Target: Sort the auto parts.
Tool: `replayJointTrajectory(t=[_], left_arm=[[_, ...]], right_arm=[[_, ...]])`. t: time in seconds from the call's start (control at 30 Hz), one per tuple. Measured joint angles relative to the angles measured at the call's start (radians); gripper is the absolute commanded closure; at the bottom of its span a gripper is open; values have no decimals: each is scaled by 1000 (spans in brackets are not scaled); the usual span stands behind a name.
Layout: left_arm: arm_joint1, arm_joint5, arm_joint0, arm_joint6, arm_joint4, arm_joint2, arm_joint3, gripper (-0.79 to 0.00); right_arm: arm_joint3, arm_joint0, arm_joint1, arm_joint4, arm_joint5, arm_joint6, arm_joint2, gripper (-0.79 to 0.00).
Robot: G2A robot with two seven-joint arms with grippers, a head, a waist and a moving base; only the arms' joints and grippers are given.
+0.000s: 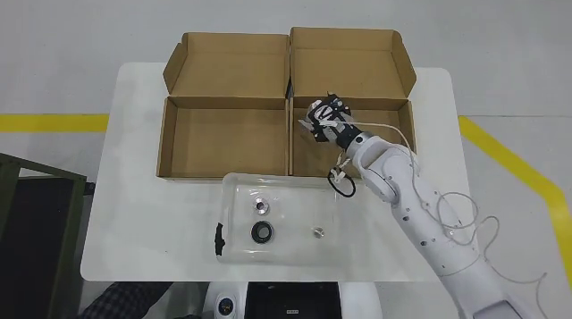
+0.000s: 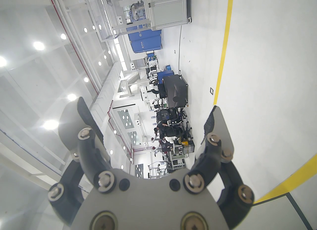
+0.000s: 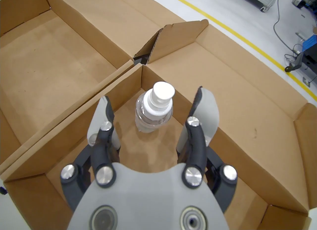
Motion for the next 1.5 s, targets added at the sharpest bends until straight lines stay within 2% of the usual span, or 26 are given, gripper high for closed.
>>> replayJointTrajectory(t=[0.3,0.67,0.83,1.13,1.5], left_arm=[[0,0,0,0,0,0,0,-785],[0,0,0,0,0,0,0,-785],[0,0,0,0,0,0,0,-785],[0,0,0,0,0,0,0,-785],[0,0,0,0,0,0,0,-785]], right_arm=[[-232,-143,33,-16,-107,67,105,-785],[-537,-398,87,-97,-381,162,247,-785],[-632,-494,104,-136,-466,181,281,-785],[-708,-588,120,-240,-538,191,264,-785],[-678,-593,127,-324,-566,238,195,-785]])
